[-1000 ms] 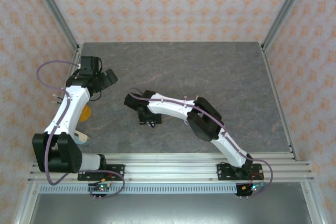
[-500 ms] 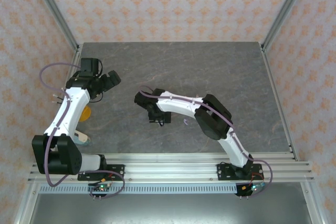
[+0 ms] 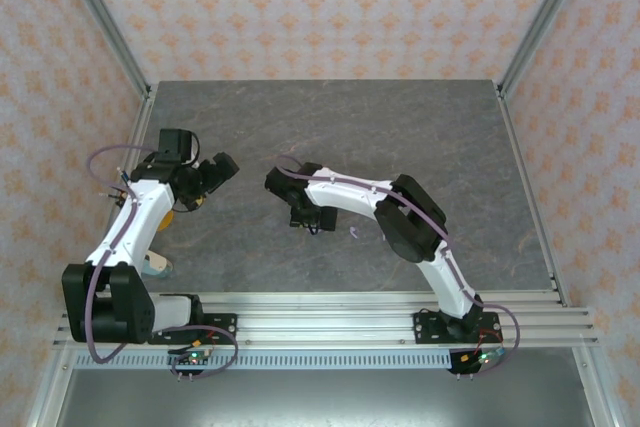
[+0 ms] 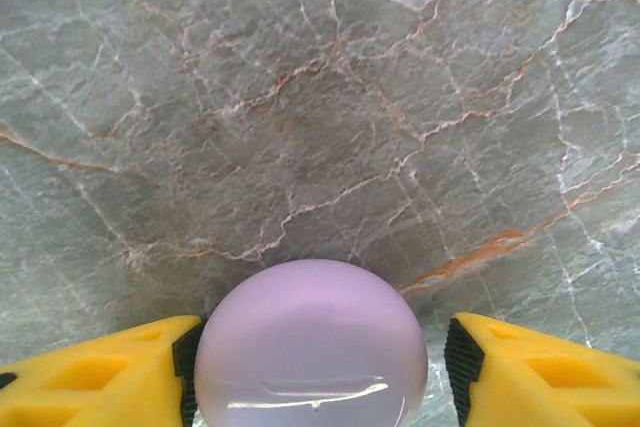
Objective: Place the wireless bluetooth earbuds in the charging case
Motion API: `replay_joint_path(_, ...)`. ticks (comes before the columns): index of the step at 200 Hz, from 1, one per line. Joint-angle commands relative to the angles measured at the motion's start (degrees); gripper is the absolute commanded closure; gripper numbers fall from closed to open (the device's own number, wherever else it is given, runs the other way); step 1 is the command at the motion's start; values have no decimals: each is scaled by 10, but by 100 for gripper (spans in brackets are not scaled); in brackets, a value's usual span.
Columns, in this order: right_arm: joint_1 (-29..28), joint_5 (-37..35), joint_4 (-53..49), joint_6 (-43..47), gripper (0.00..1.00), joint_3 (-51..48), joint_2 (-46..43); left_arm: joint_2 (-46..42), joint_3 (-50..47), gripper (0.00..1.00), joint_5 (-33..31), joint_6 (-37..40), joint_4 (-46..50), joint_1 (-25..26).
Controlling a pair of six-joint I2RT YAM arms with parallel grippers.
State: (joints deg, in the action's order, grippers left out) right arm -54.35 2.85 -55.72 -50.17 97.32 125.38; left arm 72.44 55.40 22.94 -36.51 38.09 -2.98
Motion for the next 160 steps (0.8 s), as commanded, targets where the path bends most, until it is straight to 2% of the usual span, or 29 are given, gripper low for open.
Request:
replay_joint_path(1, 3, -19, -13, -22, 32, -9, -11, -25, -15, 0, 13, -27, -3, 4)
replay_joint_path(88, 9, 0, 20, -32, 32, -30, -9, -53, -45, 0, 13, -40, -3, 17)
replay_joint_path(160, 17, 2, 34, -23, 36, -47, -8, -55, -45, 0, 16, -31, -5, 29)
